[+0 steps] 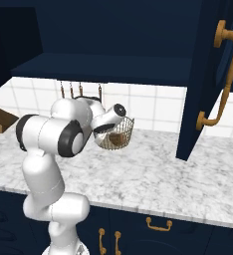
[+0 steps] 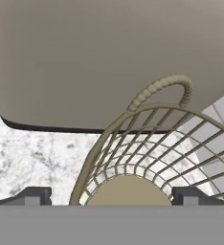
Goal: Open the cabinet, pick up the bread from the cabinet and place it in the basket. Then move the basket to the dining counter.
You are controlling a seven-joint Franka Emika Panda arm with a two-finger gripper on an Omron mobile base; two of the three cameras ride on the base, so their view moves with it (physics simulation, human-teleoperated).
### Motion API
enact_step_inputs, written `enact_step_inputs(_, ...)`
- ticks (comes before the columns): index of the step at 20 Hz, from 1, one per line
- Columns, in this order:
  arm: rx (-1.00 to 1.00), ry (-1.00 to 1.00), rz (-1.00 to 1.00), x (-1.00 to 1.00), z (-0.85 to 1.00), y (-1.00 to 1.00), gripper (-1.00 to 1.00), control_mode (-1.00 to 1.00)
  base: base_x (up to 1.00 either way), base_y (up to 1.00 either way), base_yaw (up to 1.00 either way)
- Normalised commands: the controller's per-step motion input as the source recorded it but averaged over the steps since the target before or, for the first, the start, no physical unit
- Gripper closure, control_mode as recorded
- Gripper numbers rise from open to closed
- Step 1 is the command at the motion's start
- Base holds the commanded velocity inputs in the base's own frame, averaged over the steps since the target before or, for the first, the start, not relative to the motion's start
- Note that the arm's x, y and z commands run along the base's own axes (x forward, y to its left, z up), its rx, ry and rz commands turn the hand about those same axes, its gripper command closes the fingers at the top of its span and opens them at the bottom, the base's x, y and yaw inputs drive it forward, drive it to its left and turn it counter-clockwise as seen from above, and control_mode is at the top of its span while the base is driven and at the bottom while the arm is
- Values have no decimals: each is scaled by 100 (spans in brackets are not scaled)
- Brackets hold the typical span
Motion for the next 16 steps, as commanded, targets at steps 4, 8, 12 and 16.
enact_step_inputs(4,-10,4,3,0,-57,0,-100,-100,0,0,0)
enact_step_inputs(8,-8,1,2,-2,-45,-4,-100,-100,0,0,0)
enact_step_inputs(12,-8,0,0,-19,-47,-6,-100,-100,0,0,0)
enact_step_inputs(16,-8,1,0,-9,-59,0,100,-100,0,0,0)
